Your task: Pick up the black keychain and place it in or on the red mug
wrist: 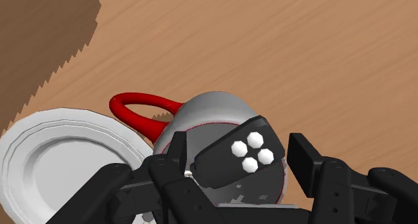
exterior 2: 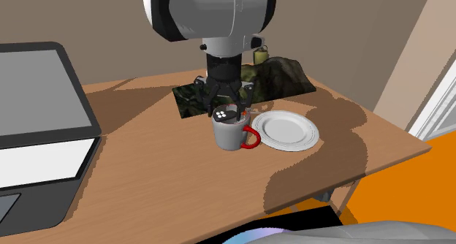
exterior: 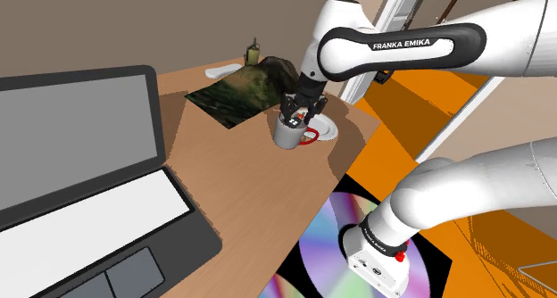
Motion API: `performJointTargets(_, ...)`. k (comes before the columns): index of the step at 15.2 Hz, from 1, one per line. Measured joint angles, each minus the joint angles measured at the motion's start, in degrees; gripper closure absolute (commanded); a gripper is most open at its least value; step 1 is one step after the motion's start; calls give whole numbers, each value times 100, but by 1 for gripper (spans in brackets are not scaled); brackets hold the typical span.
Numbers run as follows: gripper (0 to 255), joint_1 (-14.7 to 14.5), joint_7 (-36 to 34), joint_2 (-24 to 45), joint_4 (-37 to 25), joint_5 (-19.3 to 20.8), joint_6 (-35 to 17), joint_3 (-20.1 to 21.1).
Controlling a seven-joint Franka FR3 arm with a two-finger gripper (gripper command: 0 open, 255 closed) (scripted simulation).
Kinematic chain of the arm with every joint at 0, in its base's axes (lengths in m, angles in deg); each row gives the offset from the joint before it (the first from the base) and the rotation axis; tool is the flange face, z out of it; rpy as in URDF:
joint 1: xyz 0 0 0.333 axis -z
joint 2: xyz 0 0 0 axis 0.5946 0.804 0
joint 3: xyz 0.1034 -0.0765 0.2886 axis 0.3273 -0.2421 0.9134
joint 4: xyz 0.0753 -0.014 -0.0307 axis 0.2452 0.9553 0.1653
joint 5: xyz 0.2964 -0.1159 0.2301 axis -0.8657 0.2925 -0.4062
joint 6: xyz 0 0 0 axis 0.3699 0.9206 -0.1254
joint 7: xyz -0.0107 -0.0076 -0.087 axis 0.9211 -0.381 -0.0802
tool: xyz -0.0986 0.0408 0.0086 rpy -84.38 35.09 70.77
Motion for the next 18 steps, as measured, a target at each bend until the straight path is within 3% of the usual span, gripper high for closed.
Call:
performJointTargets(1, 0, 0, 0, 0, 1, 0, -1, 0)
performJointTargets(7, 0, 0, 0, 0, 1, 0, -2, 0)
performJointTargets(12, 0, 3, -11, -190, -490, 27, 669, -52)
performJointTargets(18, 0, 11, 0, -214, -576, 38, 789, -72)
